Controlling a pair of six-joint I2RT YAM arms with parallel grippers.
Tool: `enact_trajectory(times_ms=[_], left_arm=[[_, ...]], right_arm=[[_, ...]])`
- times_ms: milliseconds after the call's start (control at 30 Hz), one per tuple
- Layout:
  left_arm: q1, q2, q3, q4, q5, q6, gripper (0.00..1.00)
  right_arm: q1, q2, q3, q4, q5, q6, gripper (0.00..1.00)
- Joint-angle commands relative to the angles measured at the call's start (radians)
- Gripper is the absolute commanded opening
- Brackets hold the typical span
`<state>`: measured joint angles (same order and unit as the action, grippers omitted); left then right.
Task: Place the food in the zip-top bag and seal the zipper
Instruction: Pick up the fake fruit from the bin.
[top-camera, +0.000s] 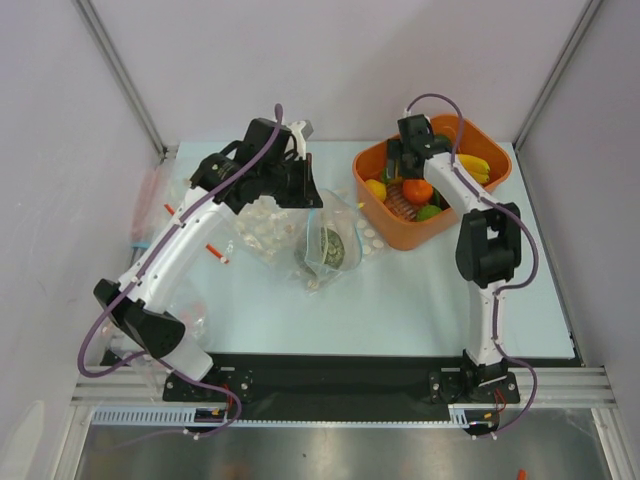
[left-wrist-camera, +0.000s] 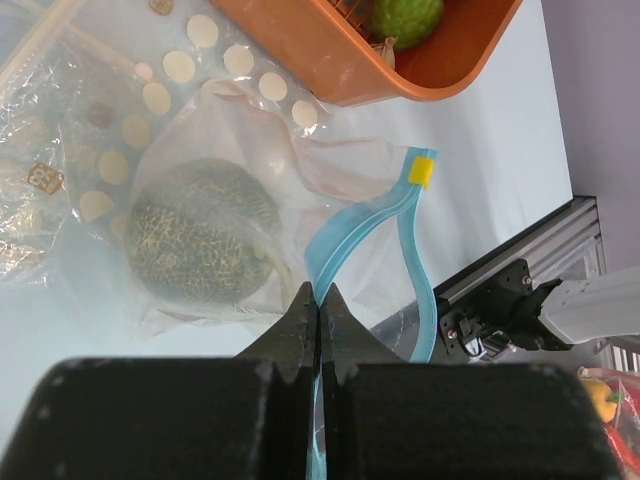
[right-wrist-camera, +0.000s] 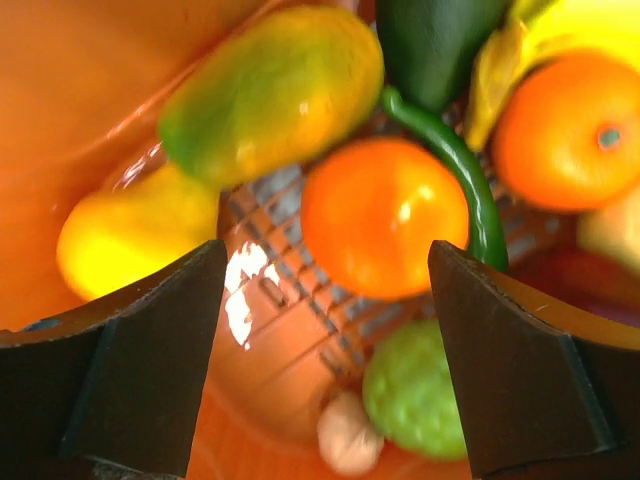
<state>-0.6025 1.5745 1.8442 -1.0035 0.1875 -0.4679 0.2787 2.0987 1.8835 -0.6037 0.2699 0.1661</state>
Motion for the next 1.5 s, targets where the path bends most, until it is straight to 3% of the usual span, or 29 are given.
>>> enact_trajectory(times_ms=[0, 267, 467, 567, 600, 700, 867, 1067, 1233, 1467], left_arm=[[0.004, -0.01, 0.019, 0.039, 0.01, 0.015, 0.0], [0.007, 0.028, 0.084, -0.006, -0.008, 0.035, 0.0], [0.007, 0.045, 0.099, -0.009, -0.008, 0.041, 0.0], [0.01, 0.048, 0.101, -0.01, -0.008, 0.041, 0.0], [0.01, 0.05, 0.101, -0.01, -0.008, 0.041, 0.0], [0.01, 0.055, 0.099, -0.009, -0.008, 0.038, 0.0], [0.01, 0.061, 0.101, -0.001, 0.0, 0.031, 0.0], [0.01, 0.071, 0.104, 0.008, 0.013, 0.018, 0.0], [0.009, 0.085, 0.112, 0.012, 0.039, 0.0, 0.0], [0.006, 0.114, 0.105, 0.04, 0.064, -0.032, 0.0]], right_arm=[[0.011, 0.09, 0.115, -0.022, 0.069, -0.059, 0.88], [0.014, 0.182, 0.167, -0.073, 0.12, -0.059, 0.88], [0.02, 0.149, 0.068, -0.045, 0.18, -0.056, 0.88], [0.014, 0.15, 0.052, -0.042, 0.18, -0.057, 0.71], [0.011, 0.15, 0.051, -0.044, 0.177, -0.053, 0.57], [-0.006, 0.118, 0.029, -0.03, 0.149, -0.039, 0.38], [-0.021, -0.008, -0.043, 0.039, 0.105, -0.034, 0.34], [-0.024, -0.237, -0.124, 0.074, -0.064, -0.004, 0.31], [-0.018, -0.431, -0.237, 0.116, -0.311, 0.079, 0.31], [0.071, -0.707, -0.392, 0.16, -0.537, 0.113, 0.29]])
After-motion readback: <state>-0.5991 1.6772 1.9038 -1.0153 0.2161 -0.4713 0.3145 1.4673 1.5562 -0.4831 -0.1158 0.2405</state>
